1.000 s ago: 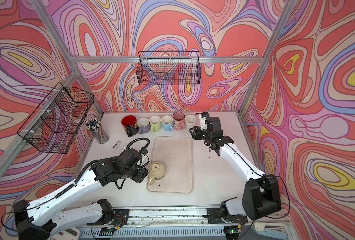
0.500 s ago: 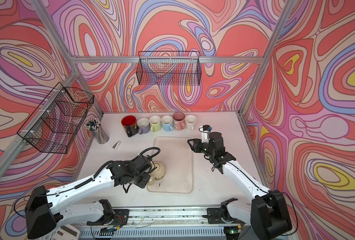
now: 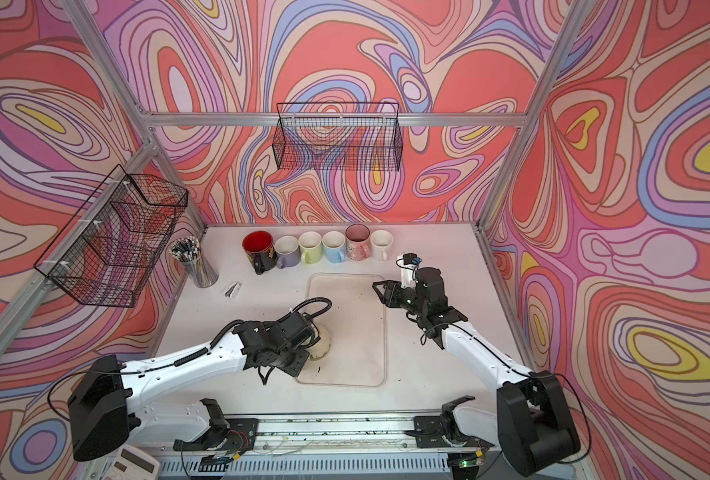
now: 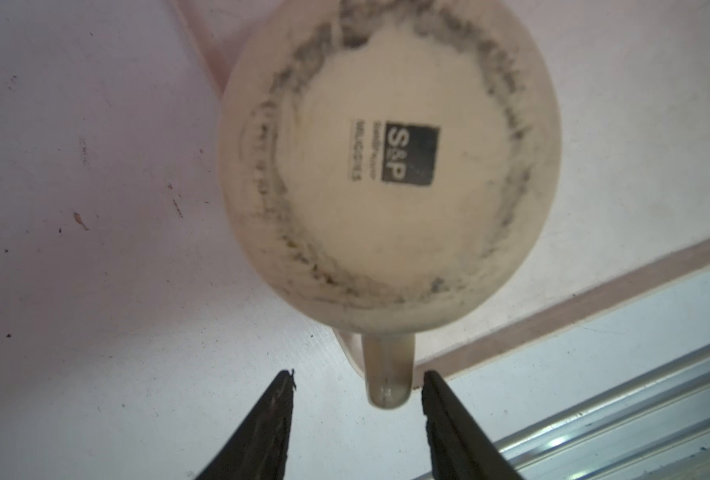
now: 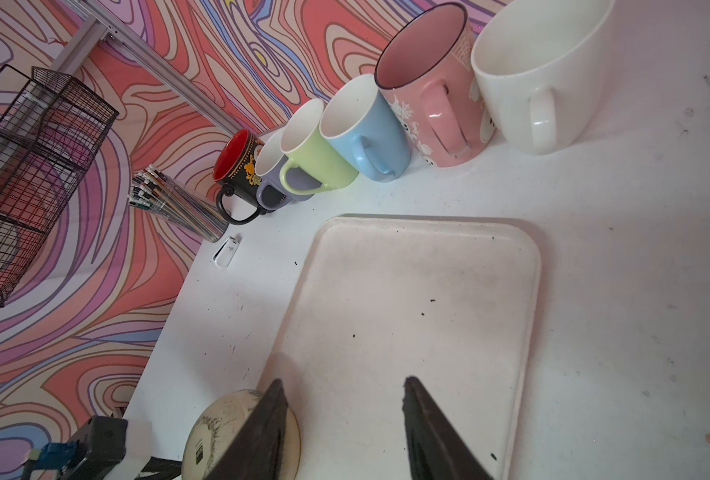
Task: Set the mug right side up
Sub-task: 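Lower the left gripper and close it on the cream mug's handle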
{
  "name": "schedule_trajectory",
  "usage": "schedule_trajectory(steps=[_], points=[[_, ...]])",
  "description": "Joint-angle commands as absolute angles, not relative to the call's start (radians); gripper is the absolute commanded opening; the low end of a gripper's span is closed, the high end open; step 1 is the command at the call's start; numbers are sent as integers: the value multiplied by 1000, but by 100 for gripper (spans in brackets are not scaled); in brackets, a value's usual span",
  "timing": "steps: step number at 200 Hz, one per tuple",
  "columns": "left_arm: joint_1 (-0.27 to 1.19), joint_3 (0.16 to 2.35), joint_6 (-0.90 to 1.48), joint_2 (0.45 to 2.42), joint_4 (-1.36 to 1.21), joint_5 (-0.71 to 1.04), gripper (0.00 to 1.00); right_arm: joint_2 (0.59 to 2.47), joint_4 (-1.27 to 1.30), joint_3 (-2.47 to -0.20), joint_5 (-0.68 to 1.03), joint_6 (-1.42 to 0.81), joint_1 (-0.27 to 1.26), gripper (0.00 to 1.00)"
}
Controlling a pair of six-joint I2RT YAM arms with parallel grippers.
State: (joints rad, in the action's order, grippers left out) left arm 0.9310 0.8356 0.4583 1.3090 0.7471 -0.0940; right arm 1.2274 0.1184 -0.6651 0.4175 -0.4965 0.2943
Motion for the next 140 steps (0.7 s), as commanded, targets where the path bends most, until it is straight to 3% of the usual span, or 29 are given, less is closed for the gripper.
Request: schedule_trajectory(steps=[1, 56, 140], points=[[938, 857, 478, 1342, 730, -99, 53, 1239, 152, -651, 426, -491, 298, 47], [939, 883, 472, 1408, 707, -100, 43, 1259, 164, -645, 426, -481, 298, 47], [939, 906, 462, 1446, 698, -102, 20, 1269, 166, -643, 425, -474, 298, 47]])
